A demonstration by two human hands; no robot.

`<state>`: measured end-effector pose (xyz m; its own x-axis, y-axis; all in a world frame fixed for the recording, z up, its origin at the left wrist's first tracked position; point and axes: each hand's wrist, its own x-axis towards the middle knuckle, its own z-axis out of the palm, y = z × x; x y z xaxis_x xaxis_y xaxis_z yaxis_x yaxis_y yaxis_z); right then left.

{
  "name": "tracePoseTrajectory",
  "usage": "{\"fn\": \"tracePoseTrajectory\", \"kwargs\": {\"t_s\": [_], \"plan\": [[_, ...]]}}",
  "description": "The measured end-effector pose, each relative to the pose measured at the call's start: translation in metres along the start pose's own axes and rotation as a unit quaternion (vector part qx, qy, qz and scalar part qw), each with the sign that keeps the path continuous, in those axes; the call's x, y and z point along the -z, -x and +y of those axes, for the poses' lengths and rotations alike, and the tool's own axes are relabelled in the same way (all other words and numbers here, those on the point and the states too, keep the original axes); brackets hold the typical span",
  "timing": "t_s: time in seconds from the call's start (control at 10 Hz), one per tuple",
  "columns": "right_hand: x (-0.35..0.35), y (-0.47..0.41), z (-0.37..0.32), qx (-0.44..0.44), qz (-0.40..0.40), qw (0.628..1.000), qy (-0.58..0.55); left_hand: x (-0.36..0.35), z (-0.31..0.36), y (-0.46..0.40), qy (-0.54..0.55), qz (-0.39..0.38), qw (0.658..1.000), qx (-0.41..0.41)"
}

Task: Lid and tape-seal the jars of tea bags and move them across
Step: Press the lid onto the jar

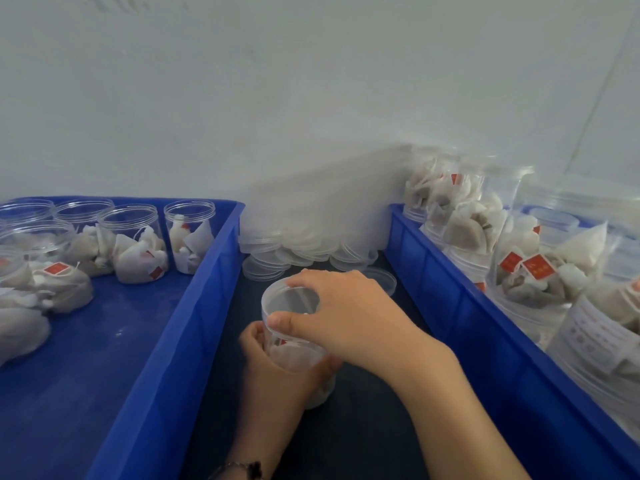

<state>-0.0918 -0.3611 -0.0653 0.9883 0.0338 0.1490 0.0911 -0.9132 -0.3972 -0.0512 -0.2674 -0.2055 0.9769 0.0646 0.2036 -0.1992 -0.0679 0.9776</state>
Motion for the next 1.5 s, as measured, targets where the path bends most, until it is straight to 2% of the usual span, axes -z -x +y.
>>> {"fn": "tracePoseTrajectory", "kwargs": {"t_s": [0.1, 0.2, 0.3, 0.4, 0.5, 0.6, 0.7, 0.8, 0.9, 1.0, 1.1, 1.2, 1.3, 1.4, 1.5], "plan": [[-0.007, 0.003, -0.017, -0.029, 0.04, 0.994, 0.101, -0.001, 0.004, 0.003, -0.012, 0.011, 1.0, -0.009], [-0.004, 0.011, -0.028, -0.008, 0.04, 0.989, 0.139, -0.001, 0.018, 0.005, 0.0, 0.002, 1.0, -0.006], [0.017, 0.022, -0.025, -0.042, 0.069, 0.996, 0.028, 0.0, 0.024, 0.004, 0.025, 0.004, 0.998, 0.049], [0.025, 0.023, -0.013, -0.04, 0.123, 0.992, -0.014, 0.0, 0.019, 0.003, 0.024, -0.003, 0.999, 0.049], [0.019, 0.012, 0.002, -0.016, 0.042, 0.999, -0.026, -0.001, 0.017, 0.003, 0.005, 0.0, 0.999, 0.052], [0.002, -0.001, 0.009, 0.027, -0.072, 0.996, -0.047, 0.0, 0.013, 0.003, -0.003, -0.019, 0.999, 0.028], [-0.016, -0.01, 0.009, 0.028, -0.051, 0.997, -0.05, 0.0, 0.005, 0.001, -0.022, -0.002, 1.0, -0.021], [-0.027, -0.013, 0.003, 0.014, 0.043, 0.999, 0.017, -0.001, 0.006, 0.0, -0.035, 0.027, 0.999, -0.013], [-0.04, -0.01, -0.008, -0.024, 0.083, 0.996, 0.037, -0.001, 0.012, -0.005, -0.034, 0.01, 0.999, 0.024], [-0.042, -0.008, -0.01, -0.032, 0.035, 0.996, 0.078, -0.001, 0.016, -0.004, -0.068, -0.022, 0.996, 0.053], [-0.024, -0.008, 0.0, -0.032, -0.014, 0.998, 0.052, 0.001, 0.01, 0.003, -0.065, -0.037, 0.997, -0.019], [-0.013, -0.012, 0.012, 0.029, -0.013, 0.999, 0.026, -0.002, 0.013, 0.006, -0.052, -0.035, 0.998, -0.032], [-0.019, -0.014, 0.018, 0.084, 0.005, 0.996, -0.014, -0.006, 0.018, 0.007, -0.048, -0.037, 0.998, -0.009], [-0.027, -0.015, 0.015, 0.079, 0.069, 0.994, -0.036, 0.002, 0.02, 0.009, -0.015, -0.054, 0.998, -0.039], [-0.034, -0.015, 0.009, 0.046, 0.119, 0.991, -0.048, 0.006, 0.02, 0.01, -0.032, -0.054, 0.997, -0.043]]}}
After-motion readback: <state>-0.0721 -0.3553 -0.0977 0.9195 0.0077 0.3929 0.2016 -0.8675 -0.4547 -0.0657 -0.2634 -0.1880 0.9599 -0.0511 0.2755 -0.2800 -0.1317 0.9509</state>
